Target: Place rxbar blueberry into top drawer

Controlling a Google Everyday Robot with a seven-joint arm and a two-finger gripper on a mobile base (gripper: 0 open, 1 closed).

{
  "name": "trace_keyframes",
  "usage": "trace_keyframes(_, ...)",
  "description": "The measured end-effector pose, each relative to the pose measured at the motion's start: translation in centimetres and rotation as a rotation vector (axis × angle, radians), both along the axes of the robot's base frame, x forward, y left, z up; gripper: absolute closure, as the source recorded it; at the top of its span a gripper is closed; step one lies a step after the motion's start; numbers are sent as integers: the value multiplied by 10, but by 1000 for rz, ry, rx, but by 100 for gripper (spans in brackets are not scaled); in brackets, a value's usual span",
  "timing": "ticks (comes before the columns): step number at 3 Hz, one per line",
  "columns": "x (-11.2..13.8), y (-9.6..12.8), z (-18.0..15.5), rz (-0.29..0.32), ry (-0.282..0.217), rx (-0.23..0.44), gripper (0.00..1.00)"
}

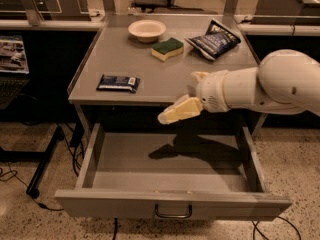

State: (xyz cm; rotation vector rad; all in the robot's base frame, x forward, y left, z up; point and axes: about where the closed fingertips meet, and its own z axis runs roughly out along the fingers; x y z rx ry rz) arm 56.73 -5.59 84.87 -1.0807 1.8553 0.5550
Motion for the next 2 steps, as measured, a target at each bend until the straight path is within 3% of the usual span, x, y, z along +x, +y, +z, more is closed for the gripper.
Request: trace_keyframes(2, 46, 51, 9, 68, -112, -2, 0)
